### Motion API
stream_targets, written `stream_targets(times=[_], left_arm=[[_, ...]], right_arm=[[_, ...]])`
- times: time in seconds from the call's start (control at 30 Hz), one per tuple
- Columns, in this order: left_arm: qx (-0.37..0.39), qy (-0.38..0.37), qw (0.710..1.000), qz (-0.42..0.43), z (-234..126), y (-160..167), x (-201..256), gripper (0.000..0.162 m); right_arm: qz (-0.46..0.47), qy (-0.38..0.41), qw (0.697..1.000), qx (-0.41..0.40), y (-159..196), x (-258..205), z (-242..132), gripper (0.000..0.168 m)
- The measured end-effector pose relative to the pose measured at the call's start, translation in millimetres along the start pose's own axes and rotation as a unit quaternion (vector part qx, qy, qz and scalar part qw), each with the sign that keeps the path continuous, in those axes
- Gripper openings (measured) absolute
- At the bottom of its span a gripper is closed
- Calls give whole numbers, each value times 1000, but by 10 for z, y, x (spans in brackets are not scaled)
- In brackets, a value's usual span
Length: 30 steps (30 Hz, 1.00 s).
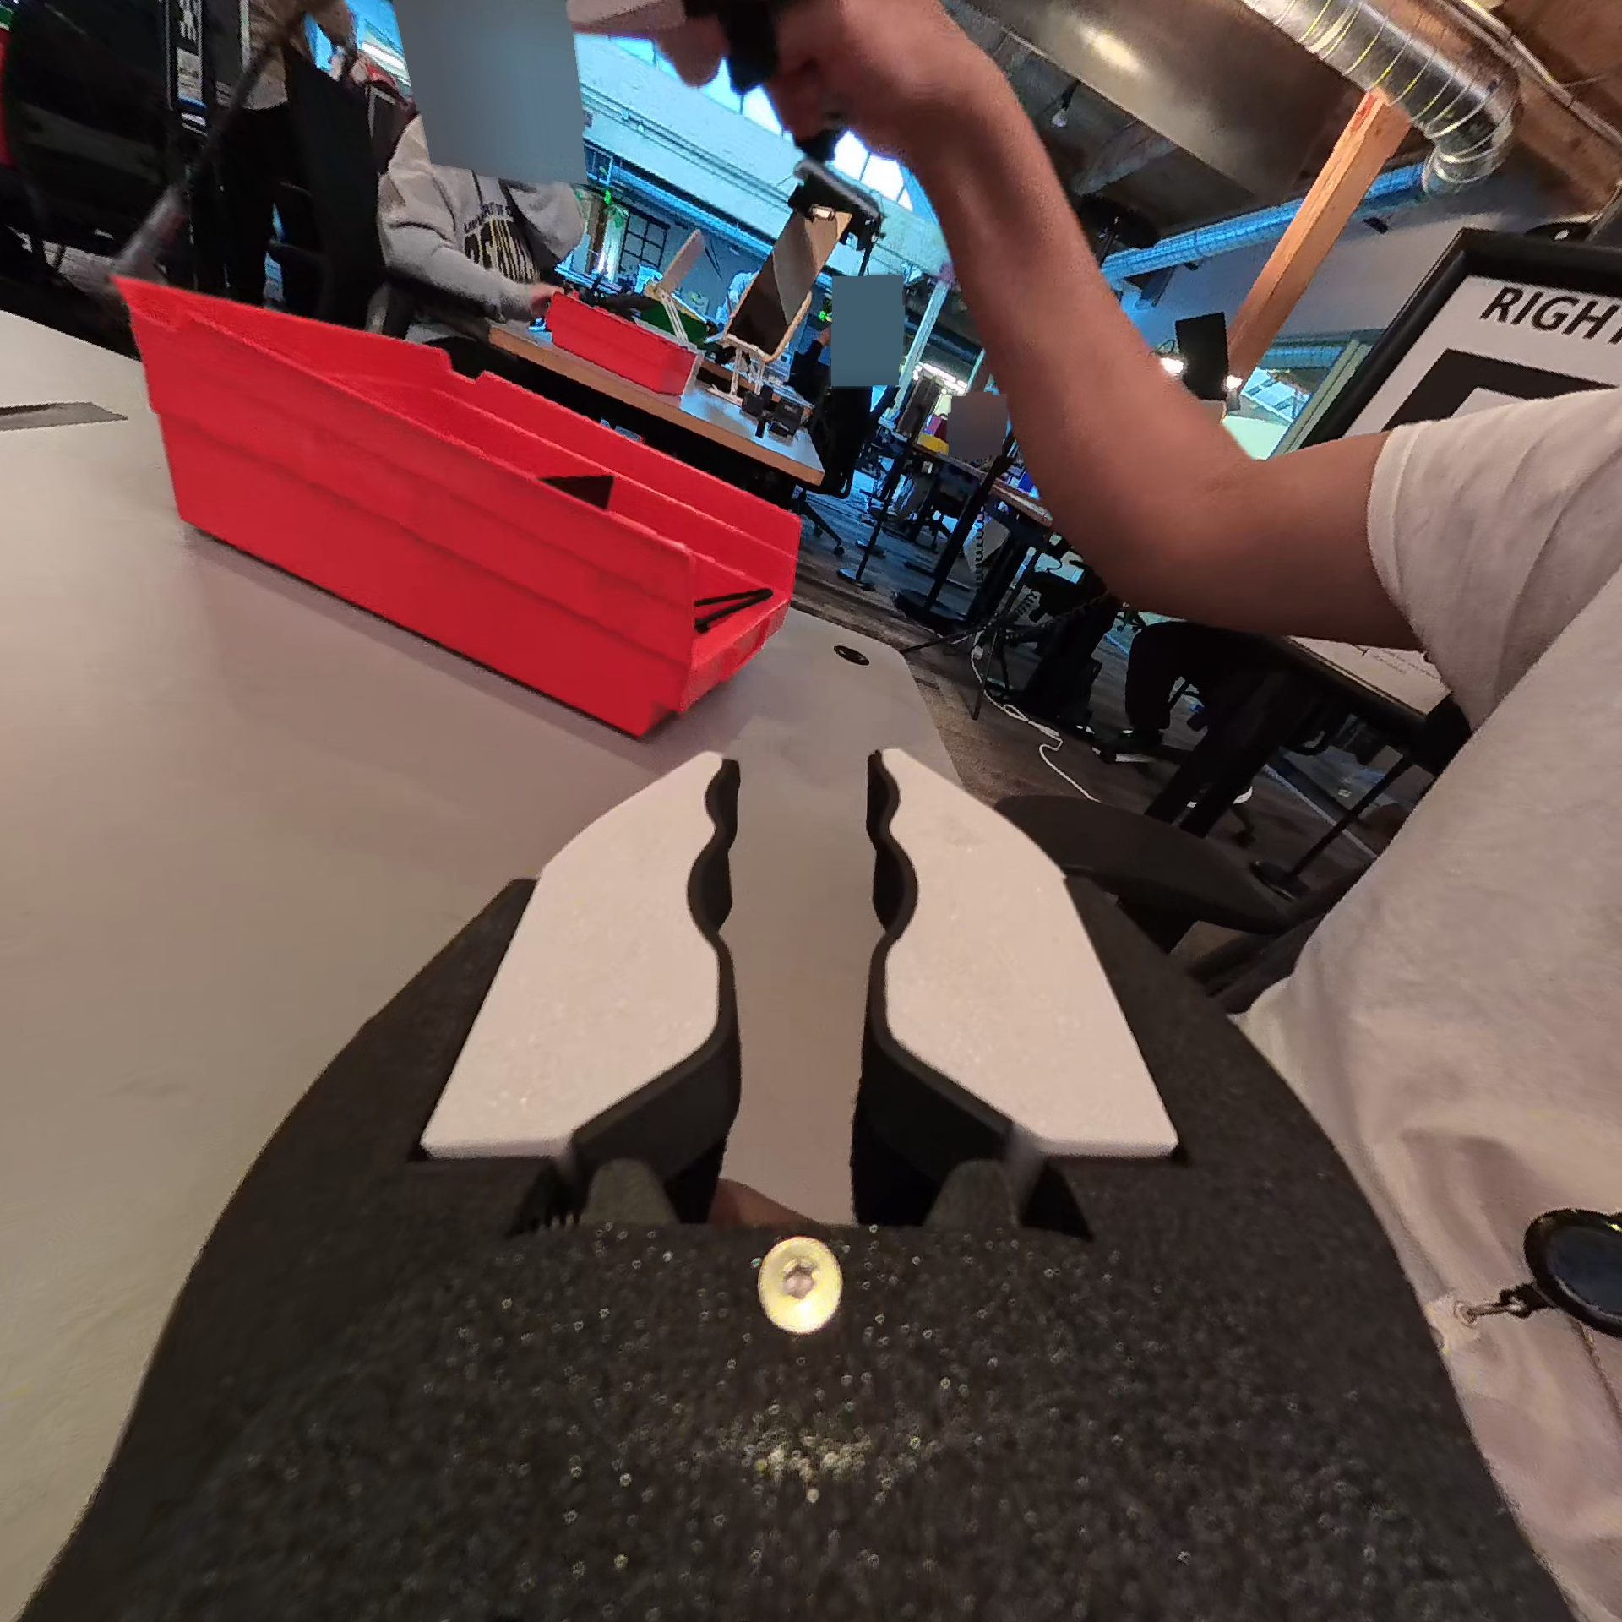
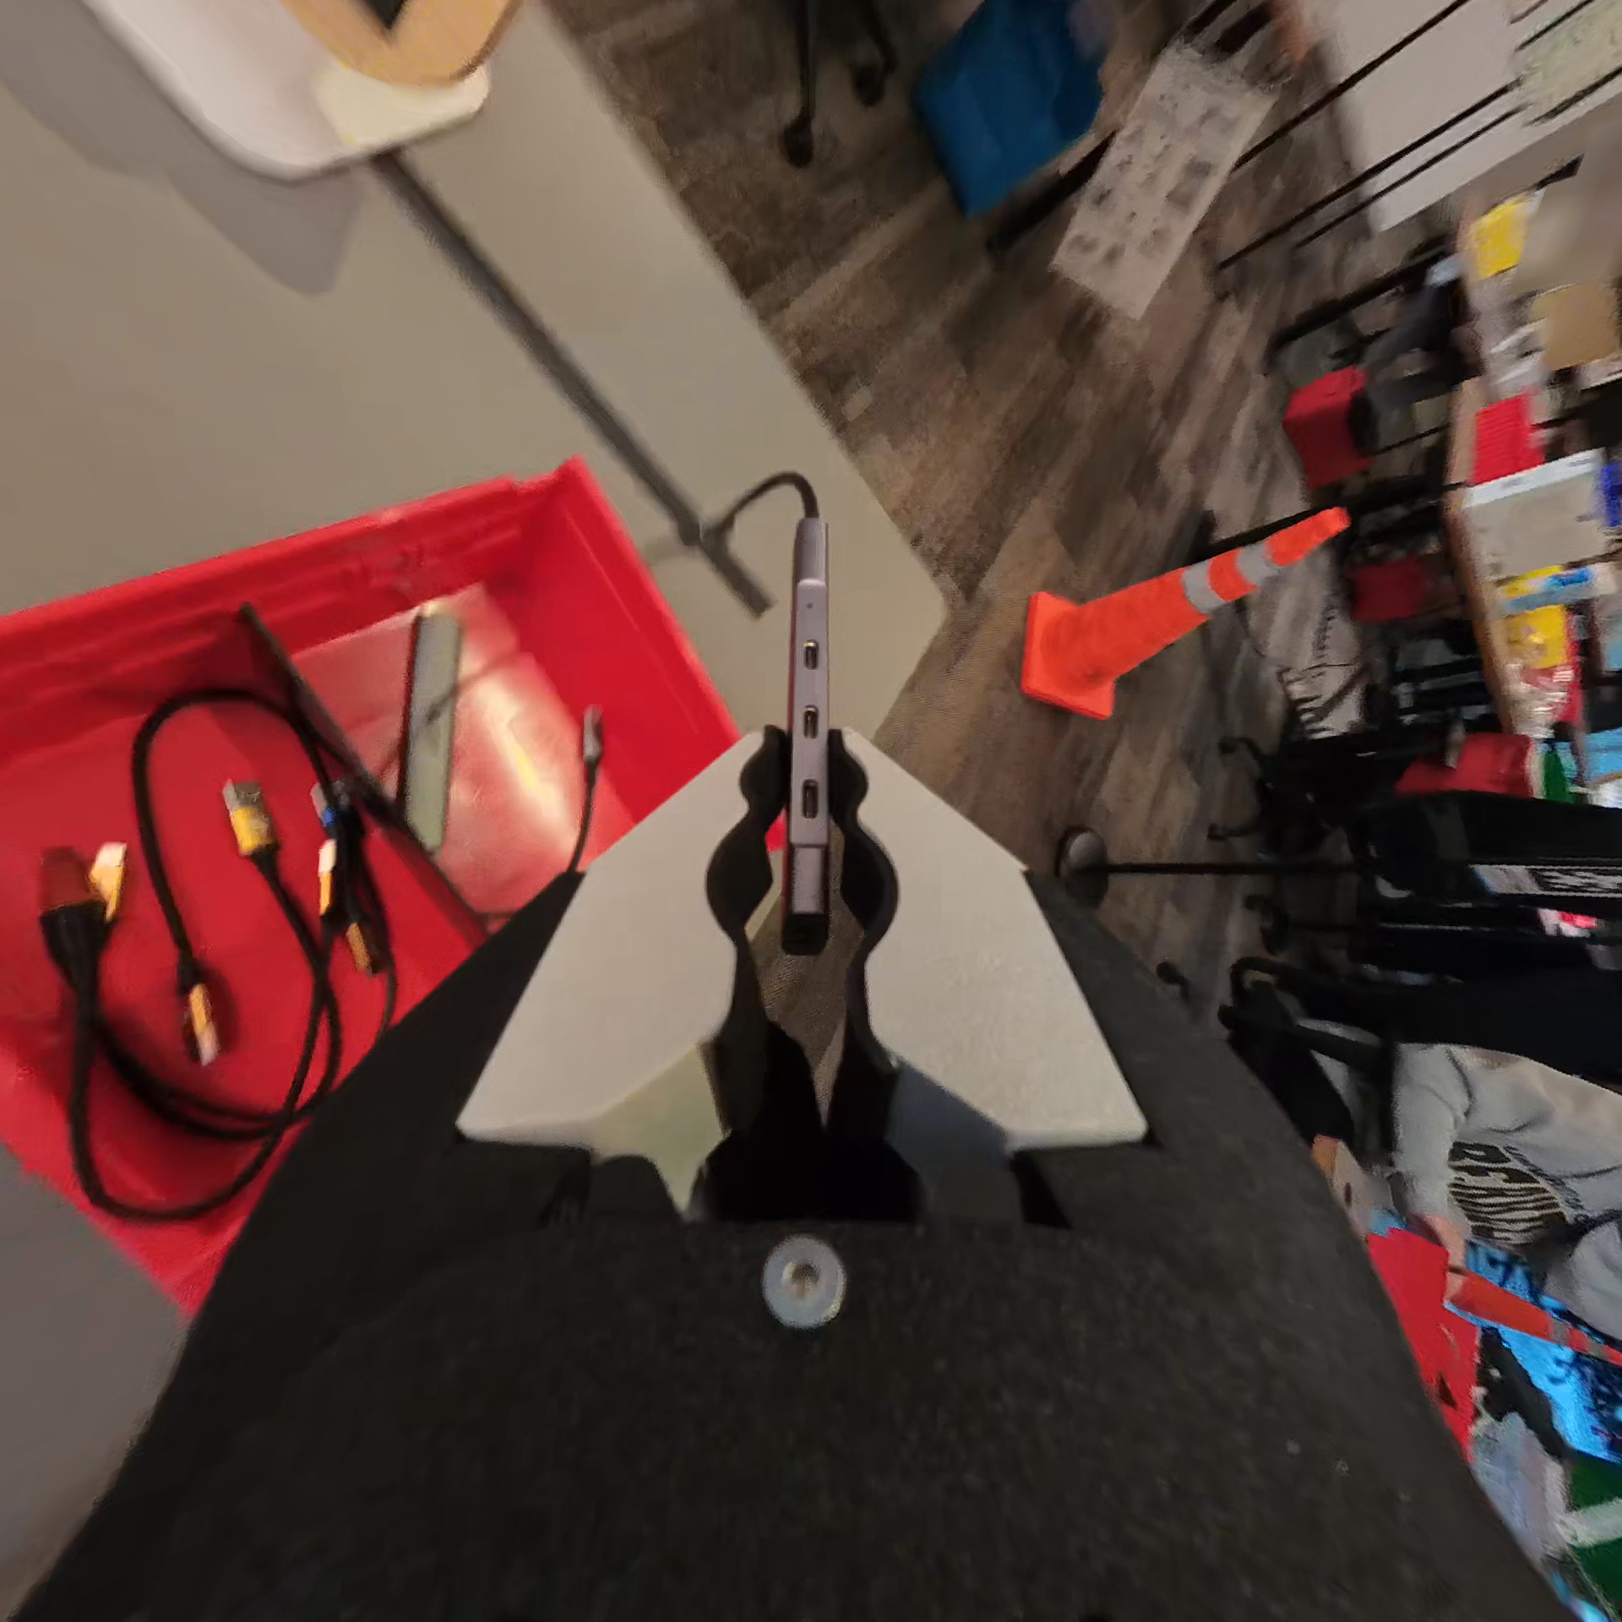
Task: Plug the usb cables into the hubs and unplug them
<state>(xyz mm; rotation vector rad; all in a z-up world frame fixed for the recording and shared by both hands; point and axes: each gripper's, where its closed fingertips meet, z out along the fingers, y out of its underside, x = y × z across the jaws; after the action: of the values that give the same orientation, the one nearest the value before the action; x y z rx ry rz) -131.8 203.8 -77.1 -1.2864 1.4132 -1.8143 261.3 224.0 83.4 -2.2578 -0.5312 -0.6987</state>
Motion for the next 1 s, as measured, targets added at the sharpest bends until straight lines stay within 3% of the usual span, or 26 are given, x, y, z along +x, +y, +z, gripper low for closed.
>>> stream_targets(times=[0.13, 0.33, 0.47, 0.63, 0.73, 0.83, 0.93, 1.0], left_arm=[[-7, -3, 1000, 4, 17, 35, -9, 28], [-17, 0, 1000, 1, 46, 98, -8, 28], [-24, 4, 1000, 2, 65, 128, 10, 28], [-32, -21, 999, 17, 74, 136, -38, 28], [-35, -118, 992, 36, 28, 65, -285, 27], [-73, -277, 957, 46, -200, 13, -621, 26], [-118, -421, 897, 59, -613, -73, -754, 25], [-112, -468, 875, 46, -816, -135, -651, 26]], right_arm=[[14, -4, 994, 104, -316, 18, -181, 9], [9, -45, 997, 65, -159, -58, -168, 8], [-24, -86, 995, -32, 185, -355, 267, 8], [-20, -156, 975, -156, 700, -962, 1144, 8], [-2, -170, 959, -228, 995, -1265, 1603, 7], [-8, -133, 947, -294, 1263, -1314, 1793, 12], [58, -99, 959, -261, 1187, -1279, 1777, 34], [127, -74, 969, -197, 1031, -1211, 1654, 44]])
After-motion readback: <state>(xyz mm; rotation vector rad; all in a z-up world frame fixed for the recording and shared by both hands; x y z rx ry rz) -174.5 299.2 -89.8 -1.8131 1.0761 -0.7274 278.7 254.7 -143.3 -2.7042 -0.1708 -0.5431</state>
